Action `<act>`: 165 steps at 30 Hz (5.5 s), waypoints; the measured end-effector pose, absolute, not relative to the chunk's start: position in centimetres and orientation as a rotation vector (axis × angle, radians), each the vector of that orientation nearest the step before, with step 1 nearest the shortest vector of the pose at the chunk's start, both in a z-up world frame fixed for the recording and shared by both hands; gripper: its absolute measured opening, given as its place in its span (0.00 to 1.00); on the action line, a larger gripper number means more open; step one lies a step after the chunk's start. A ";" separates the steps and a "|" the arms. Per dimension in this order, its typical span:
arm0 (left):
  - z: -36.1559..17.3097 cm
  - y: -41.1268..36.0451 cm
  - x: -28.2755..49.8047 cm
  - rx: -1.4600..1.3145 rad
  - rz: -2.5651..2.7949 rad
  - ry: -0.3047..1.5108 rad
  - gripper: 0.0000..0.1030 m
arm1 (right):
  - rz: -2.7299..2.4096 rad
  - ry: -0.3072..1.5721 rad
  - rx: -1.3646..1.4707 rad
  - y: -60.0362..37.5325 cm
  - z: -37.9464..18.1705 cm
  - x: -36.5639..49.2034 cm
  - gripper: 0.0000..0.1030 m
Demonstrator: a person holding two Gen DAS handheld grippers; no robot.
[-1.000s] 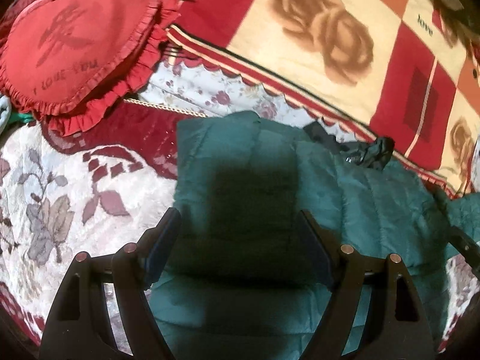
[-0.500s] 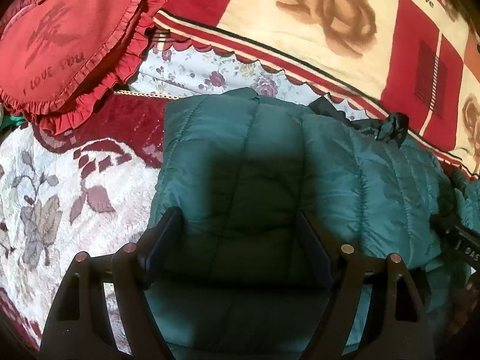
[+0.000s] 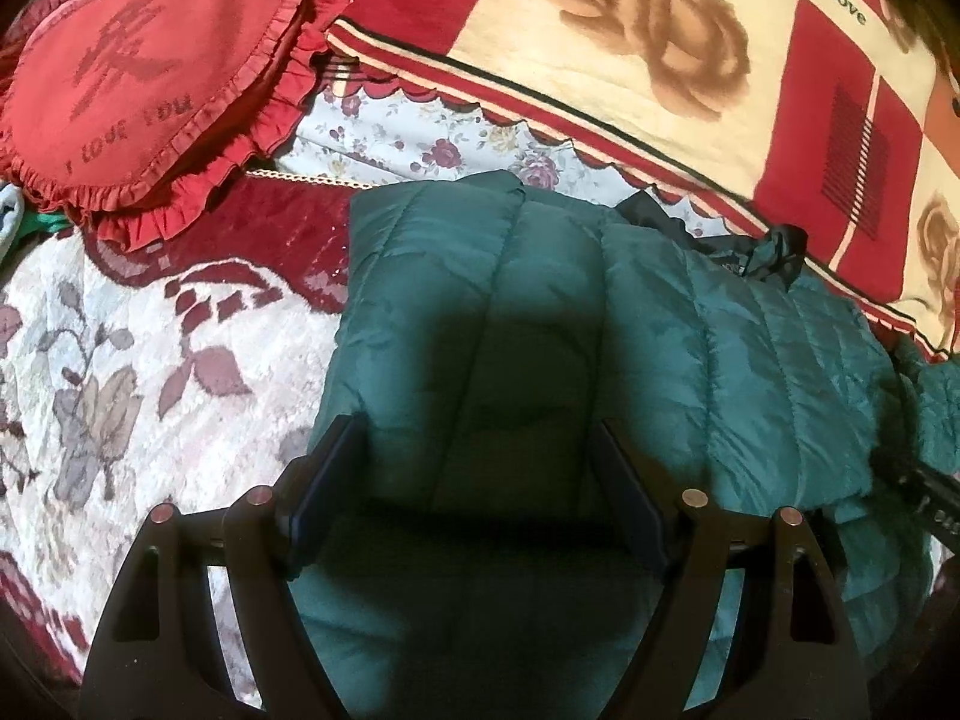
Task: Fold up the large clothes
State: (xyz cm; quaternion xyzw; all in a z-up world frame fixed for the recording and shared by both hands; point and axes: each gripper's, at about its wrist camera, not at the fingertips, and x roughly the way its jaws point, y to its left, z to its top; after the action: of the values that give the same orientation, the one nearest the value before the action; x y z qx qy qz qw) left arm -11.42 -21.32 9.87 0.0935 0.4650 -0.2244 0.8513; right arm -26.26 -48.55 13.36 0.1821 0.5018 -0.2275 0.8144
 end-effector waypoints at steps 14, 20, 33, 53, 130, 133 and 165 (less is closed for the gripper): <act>11.8 -21.5 -15.1 0.176 -0.535 0.953 0.77 | -0.476 0.987 0.309 -45.4 17.9 -30.2 0.50; 11.8 -21.8 -16.2 0.167 -0.552 0.961 0.77 | -0.466 0.971 0.325 -45.1 18.1 -30.9 0.63; 11.3 -21.9 -16.6 0.164 -0.546 0.968 0.77 | -0.479 0.977 0.348 -45.8 17.8 -31.3 0.63; 10.7 -21.0 -16.0 0.106 -0.538 1.007 0.77 | -0.507 0.972 0.350 -47.3 18.0 -32.0 0.64; 10.5 -20.1 -15.7 0.072 -0.519 1.037 0.77 | -0.375 0.669 0.386 -57.1 28.9 -33.1 0.08; 10.5 -19.7 -15.6 0.061 -0.517 1.042 0.77 | -0.283 0.735 0.373 -52.6 25.8 -29.7 0.08; 12.6 -35.6 -17.7 -0.051 -0.795 1.198 0.77 | -0.209 0.814 0.510 -51.5 21.0 -37.7 0.89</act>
State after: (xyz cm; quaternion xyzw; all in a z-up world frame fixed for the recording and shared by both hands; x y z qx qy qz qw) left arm -17.67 -35.62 12.55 -0.0234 0.5487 -0.3639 0.7523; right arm -37.72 -51.53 20.97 0.2449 0.3910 -0.1004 0.8815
